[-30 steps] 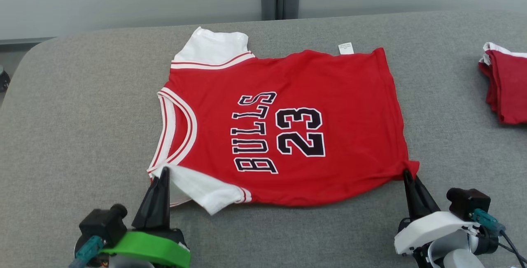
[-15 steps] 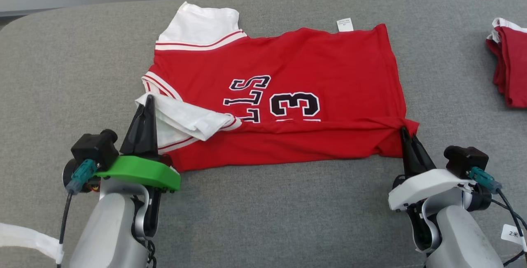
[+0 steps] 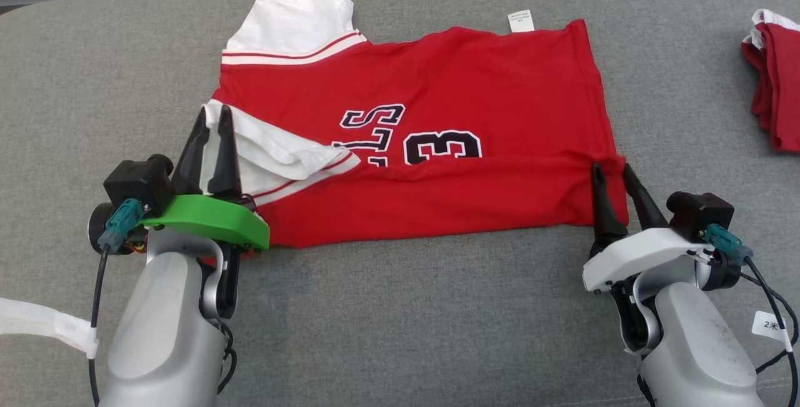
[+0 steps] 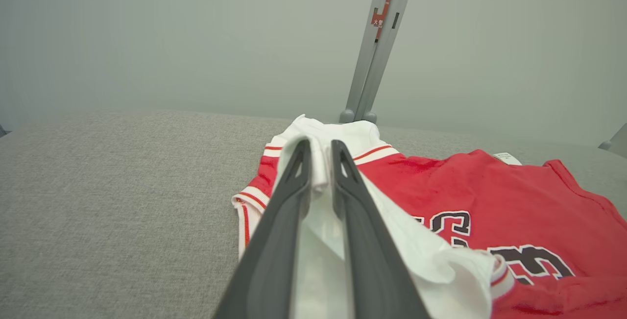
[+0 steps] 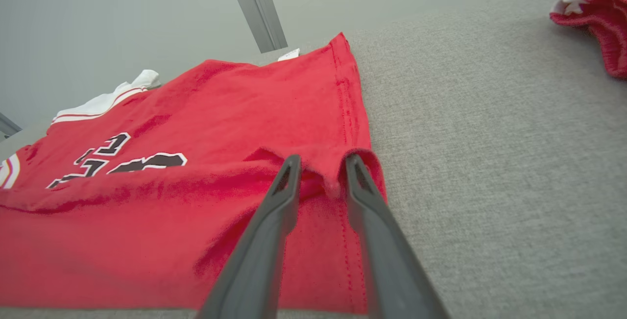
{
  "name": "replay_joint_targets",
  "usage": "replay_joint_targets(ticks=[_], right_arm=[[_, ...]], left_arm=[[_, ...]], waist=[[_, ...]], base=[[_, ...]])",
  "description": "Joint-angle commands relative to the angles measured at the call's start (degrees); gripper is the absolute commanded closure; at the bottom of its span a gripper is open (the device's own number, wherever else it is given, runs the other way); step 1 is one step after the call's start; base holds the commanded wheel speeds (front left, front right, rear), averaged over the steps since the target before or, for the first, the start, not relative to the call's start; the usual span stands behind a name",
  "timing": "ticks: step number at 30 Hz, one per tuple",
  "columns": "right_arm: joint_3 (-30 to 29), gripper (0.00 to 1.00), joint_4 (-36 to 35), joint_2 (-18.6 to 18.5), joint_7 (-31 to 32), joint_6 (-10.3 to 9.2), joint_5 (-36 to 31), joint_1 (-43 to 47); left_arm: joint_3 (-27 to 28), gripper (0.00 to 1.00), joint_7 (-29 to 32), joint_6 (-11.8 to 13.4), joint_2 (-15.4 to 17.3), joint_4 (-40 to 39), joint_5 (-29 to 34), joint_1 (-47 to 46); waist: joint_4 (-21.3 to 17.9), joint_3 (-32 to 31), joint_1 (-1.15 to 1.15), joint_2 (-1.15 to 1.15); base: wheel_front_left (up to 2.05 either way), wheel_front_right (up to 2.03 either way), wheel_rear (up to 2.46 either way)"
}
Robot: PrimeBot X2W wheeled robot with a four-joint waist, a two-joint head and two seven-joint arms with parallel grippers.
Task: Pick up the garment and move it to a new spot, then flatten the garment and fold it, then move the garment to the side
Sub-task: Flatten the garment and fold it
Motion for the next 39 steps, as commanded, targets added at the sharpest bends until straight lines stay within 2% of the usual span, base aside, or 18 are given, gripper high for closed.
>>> replay_joint_targets(ticks=[1, 9, 14, 18, 25, 37, 38, 39], right_arm=[[-0.2, 0.00, -0.5, -0.1, -0.4, -0.10, -0.7, -0.6], [-2.6, 0.00, -5.9, -0.1, -0.5, -0.10, -2.0, 2.3], [-4.3, 0.00, -10.0, -0.1, -0.5, -0.10, -2.9, 5.5], [-5.2, 0.00, -11.7, -0.1, -0.5, -0.10, -3.1, 8.4], [-5.2, 0.00, -13.0, -0.1, 0.4, -0.10, -3.1, 11.1], [-3.4, 0.00, -15.0, -0.1, 2.1, -0.10, -4.3, 10.1], [-3.4, 0.00, -15.0, -0.1, 2.3, -0.10, -4.5, 10.2], [-3.5, 0.00, -14.9, -0.1, 2.6, -0.10, -4.6, 10.5]], left_arm=[[0.4, 0.00, -0.1, -0.5, -0.3, -0.5, 0.4, -0.1], [2.0, 0.00, -0.1, -2.2, -1.7, -4.9, 1.2, 4.5], [2.9, 0.00, -0.1, -2.7, -1.5, -6.6, 0.3, 9.4], [3.7, 0.00, 1.1, -2.5, -0.1, -5.4, -0.8, 13.3], [4.2, 0.00, 10.4, -2.4, 0.4, -1.2, -4.8, 17.1], [5.0, 0.00, 15.3, -1.3, -0.6, 6.3, -8.9, 12.1], [4.8, 0.16, 15.8, -1.4, -0.6, 6.9, -9.1, 11.9], [4.5, 0.51, 16.3, -1.6, -0.7, 7.5, -9.2, 11.6]], waist=[[0.2, -0.4, 0.00, 0.00], [1.5, -2.9, 0.00, 0.00], [2.4, -4.6, 0.00, 0.00], [3.2, -5.8, 0.00, 0.00], [3.9, -6.2, 0.00, 0.00], [1.6, -4.1, 0.00, 0.00], [1.4, -4.0, 0.00, 0.00], [1.3, -4.0, 0.00, 0.00]], base=[[0.00, 0.00, 0.00], [0.00, 0.00, 0.00], [0.00, 0.00, 0.00], [0.00, 0.00, 0.00], [0.00, 0.00, 0.00], [0.00, 0.00, 0.00], [0.00, 0.00, 0.00], [0.00, 0.00, 0.00]])
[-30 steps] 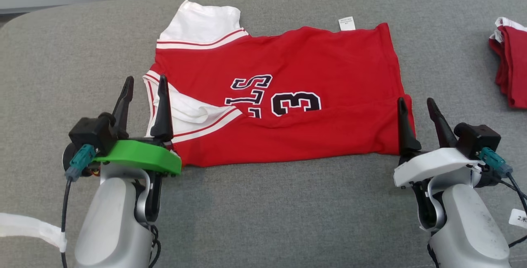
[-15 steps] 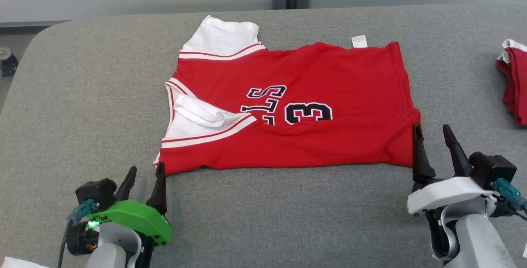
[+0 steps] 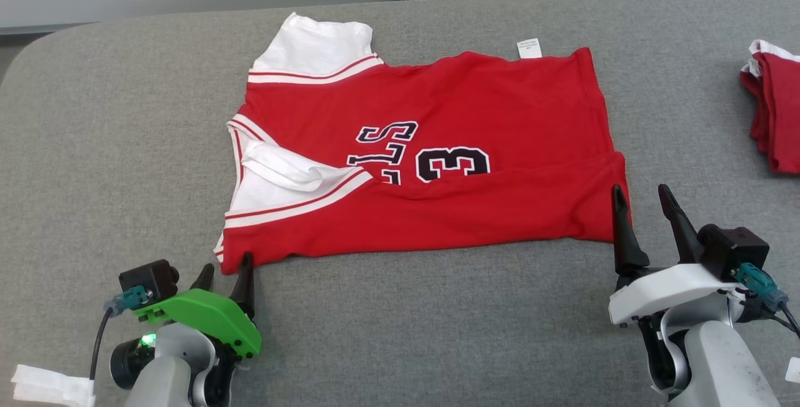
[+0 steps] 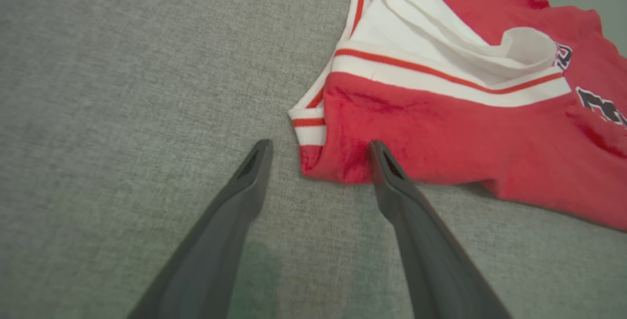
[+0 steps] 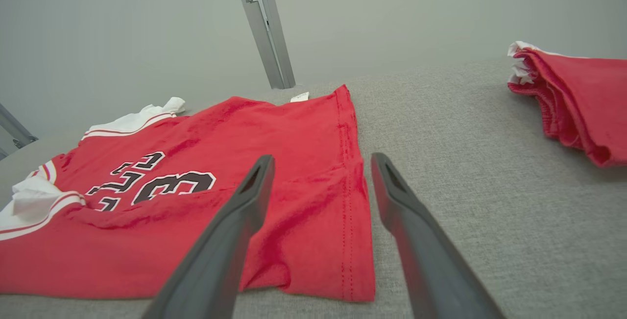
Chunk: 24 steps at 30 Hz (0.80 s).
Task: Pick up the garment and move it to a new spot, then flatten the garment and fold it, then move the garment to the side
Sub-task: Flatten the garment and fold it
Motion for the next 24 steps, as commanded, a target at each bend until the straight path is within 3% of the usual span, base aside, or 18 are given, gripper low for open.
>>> replay_joint_targets(ticks=[1, 2, 3, 16, 21, 22, 24], right_arm=[[-0.2, 0.00, 0.1, -0.1, 0.4, -0.10, -0.5, 0.2], [-0.3, 0.00, 0.4, -0.1, 1.1, -0.10, -0.8, 0.5], [-0.4, 0.00, 0.8, -0.1, 1.9, -0.10, -1.0, 0.6], [-2.1, 0.00, 11.0, -0.1, 13.2, -0.10, -3.8, -3.4], [-2.5, 0.00, 17.2, -0.1, 14.6, -0.10, -2.0, -5.6], [-2.4, 0.15, 18.1, -0.1, 14.4, -0.10, -1.5, -5.9], [-2.0, 0.91, 20.6, 0.0, 13.8, -0.10, -0.7, -7.1]], left_arm=[[-0.3, 0.72, 0.6, -0.3, -0.1, 0.8, -0.3, -0.7], [-0.5, 0.93, 0.6, -0.4, -0.2, 1.2, -0.4, -0.8], [-0.6, 1.00, 0.5, -0.5, -0.2, 1.4, -0.4, -0.9], [-2.3, 1.00, -0.9, -1.1, 0.9, -0.4, 0.3, -2.4], [-2.7, 1.00, -1.0, -1.0, 1.1, -2.0, 0.3, -1.8], [-2.7, 1.00, -1.1, -1.0, 1.2, -2.3, 0.3, -1.7], [-2.8, 1.00, -1.2, -0.9, 1.3, -3.6, 0.2, -1.3]], waist=[[-0.4, 0.2, 0.00, 0.00], [-0.5, 0.2, 0.00, 0.00], [-0.6, 0.2, 0.00, 0.00], [1.3, -1.3, 0.00, 0.00], [2.1, -1.5, 0.00, 0.00], [2.1, -1.5, 0.00, 0.00], [2.2, -1.5, 0.00, 0.00]], base=[[0.00, 0.00, 0.00], [0.00, 0.00, 0.00], [0.00, 0.00, 0.00], [0.00, 0.00, 0.00], [0.00, 0.00, 0.00], [0.00, 0.00, 0.00], [0.00, 0.00, 0.00]])
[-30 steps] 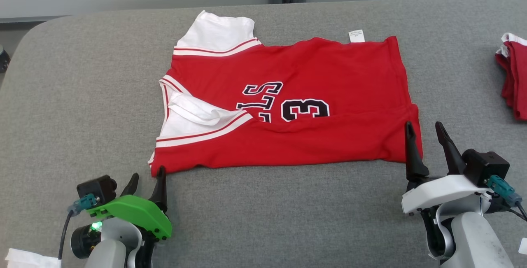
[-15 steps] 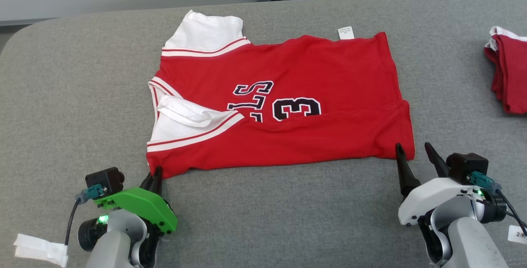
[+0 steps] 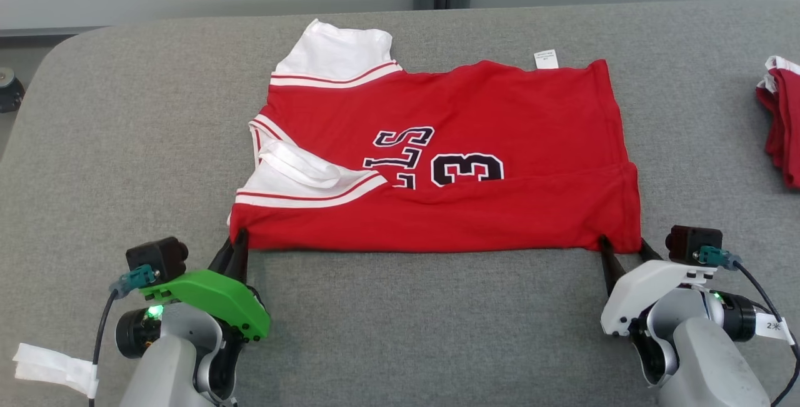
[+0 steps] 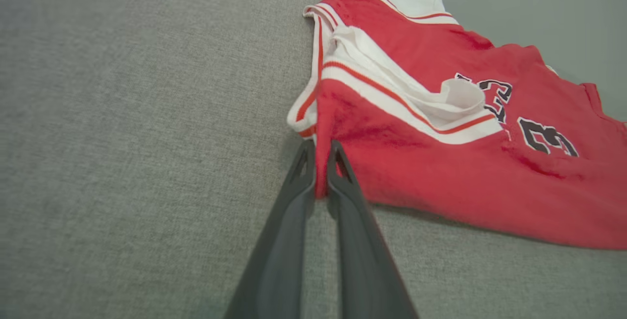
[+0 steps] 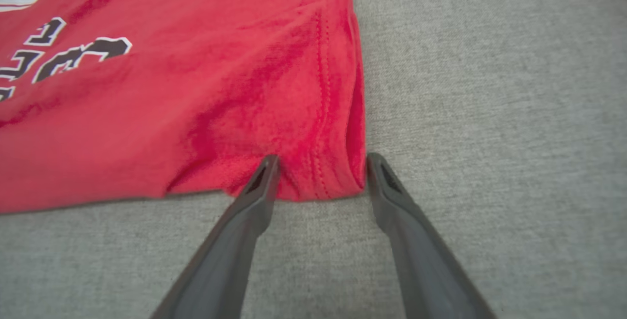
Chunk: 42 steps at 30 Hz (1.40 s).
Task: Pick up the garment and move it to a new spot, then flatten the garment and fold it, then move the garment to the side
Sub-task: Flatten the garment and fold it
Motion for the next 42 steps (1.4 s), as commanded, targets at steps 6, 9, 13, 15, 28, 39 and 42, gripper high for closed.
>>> replay_joint_targets(ticks=[6, 9, 13, 15, 28, 39, 42], right_arm=[[0.0, 1.00, 0.1, -0.1, -1.4, -0.10, 1.6, -1.0], [-0.5, 1.00, -2.8, 0.0, -0.4, -0.10, 1.3, 0.8], [-1.1, 1.00, -10.2, -0.1, 2.5, -0.10, 1.2, 5.3], [-0.6, 1.00, -14.9, 0.0, 4.9, -0.10, 2.1, 8.6], [-1.2, 0.89, -33.0, 0.0, 13.2, -0.10, 6.3, 24.0], [-2.3, 0.00, -32.4, 0.0, 11.2, -0.10, 4.7, 22.6], [-2.2, 0.00, -33.5, 0.0, 10.6, -0.10, 3.6, 20.7]], left_arm=[[0.1, 1.00, -0.4, 0.2, 1.6, -4.5, 0.2, 1.9], [0.4, 1.00, 0.3, 0.3, 2.6, -7.7, -0.1, 3.6], [0.3, 1.00, 2.5, 0.6, 4.4, -13.6, -0.1, 7.3], [-0.1, 1.00, 4.3, 0.9, 5.3, -17.2, -0.2, 10.1], [0.2, 1.00, 10.7, 5.9, 5.1, -31.9, -3.2, 26.1], [1.7, 0.00, 10.3, 6.6, 8.4, -32.8, -1.1, 22.7], [1.6, 0.00, 12.0, 6.1, 11.1, -34.2, 0.5, 18.6]], waist=[[-0.2, -0.5, 0.00, 0.00], [-0.3, -0.9, 0.00, 0.00], [-0.6, -1.2, 0.00, 0.00], [-0.8, -1.2, 0.00, 0.00], [-2.6, 0.7, 0.00, 0.00], [-3.9, 1.4, 0.00, 0.00], [-4.4, 2.1, 0.00, 0.00]], base=[[0.00, 0.00, 0.00], [0.00, 0.00, 0.00], [0.00, 0.00, 0.00], [0.00, 0.00, 0.00], [0.00, 0.00, 0.00], [0.00, 0.00, 0.00], [0.00, 0.00, 0.00]])
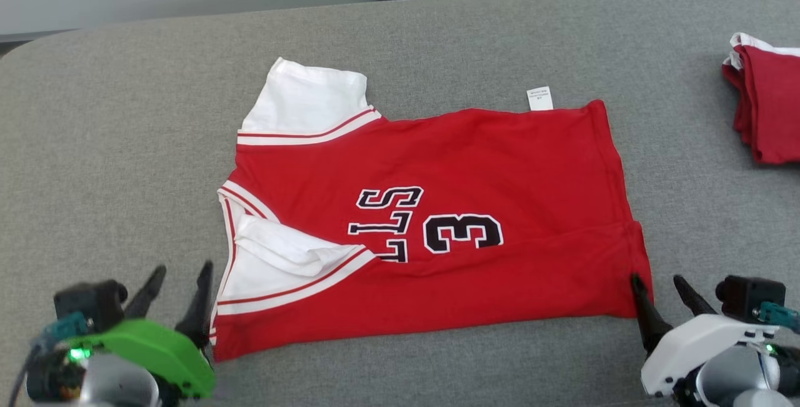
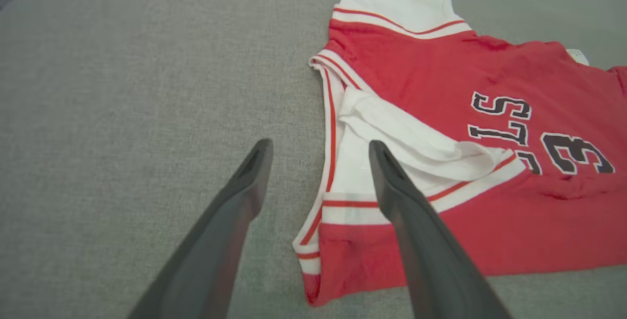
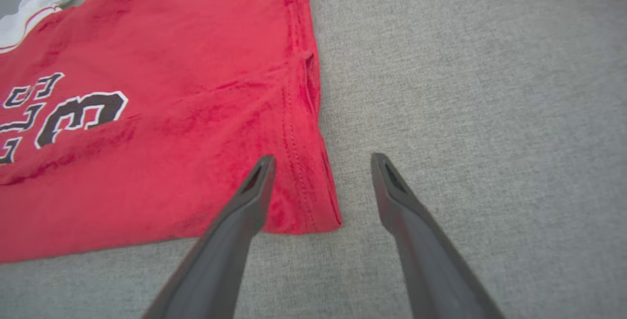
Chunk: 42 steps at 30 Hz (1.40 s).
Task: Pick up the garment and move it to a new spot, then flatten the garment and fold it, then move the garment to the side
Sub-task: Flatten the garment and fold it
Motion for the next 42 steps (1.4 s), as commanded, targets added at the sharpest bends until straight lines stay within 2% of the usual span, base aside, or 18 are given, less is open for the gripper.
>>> replay_joint_targets(ticks=[1, 7, 13, 18, 27, 40, 41, 42], right_arm=[[0.2, 0.00, -1.0, -0.1, -0.6, -0.10, -0.7, -1.8], [3.0, 0.00, -3.0, -0.1, -0.3, -0.10, -3.4, -8.8], [7.7, 0.00, -2.7, -0.2, -0.4, -0.10, -4.5, -17.3], [11.2, 0.00, -1.6, -1.0, -1.3, -0.10, -4.1, -23.3], [15.8, 0.00, 0.9, -1.9, -3.3, -0.10, -3.2, -29.8], [18.1, 0.00, 2.5, -2.3, -5.2, -0.10, -2.2, -32.2], [18.2, 0.00, 2.7, -2.3, -5.2, -0.10, -2.2, -32.4], [18.3, 0.00, 2.8, -2.4, -5.1, -0.10, -2.3, -32.8]], left_arm=[[-0.3, 0.00, 1.3, -0.6, 1.4, -1.0, 1.1, -3.7], [-3.0, 0.00, 8.7, -3.9, 6.1, 0.7, 3.6, -22.4], [-6.0, 0.00, 16.3, -6.2, 8.4, 9.7, 4.2, -41.9], [-8.2, 0.00, 20.8, -7.2, 9.7, 18.2, 4.2, -53.1], [-13.2, 0.00, 24.7, -7.9, 11.7, 31.2, 3.3, -61.0], [-15.4, 0.00, 24.9, -8.0, 13.8, 37.1, -0.2, -63.4], [-15.8, 0.08, 25.1, -8.0, 13.7, 37.2, -0.6, -63.4], [-16.4, 0.33, 25.3, -8.0, 13.6, 37.0, -1.1, -63.3]], waist=[[-0.6, 1.0, 0.00, 0.00], [-2.6, 5.2, 0.00, 0.00], [-5.6, 10.6, 0.00, 0.00], [-8.0, 15.4, 0.00, 0.00], [-11.8, 20.7, 0.00, 0.00], [-14.4, 22.7, 0.00, 0.00], [-14.4, 22.8, 0.00, 0.00], [-14.3, 22.8, 0.00, 0.00]], base=[[0.00, 0.00, 0.00], [0.00, 0.00, 0.00], [0.00, 0.00, 0.00], [0.00, 0.00, 0.00], [0.00, 0.00, 0.00], [0.00, 0.00, 0.00], [0.00, 0.00, 0.00], [0.00, 0.00, 0.00]])
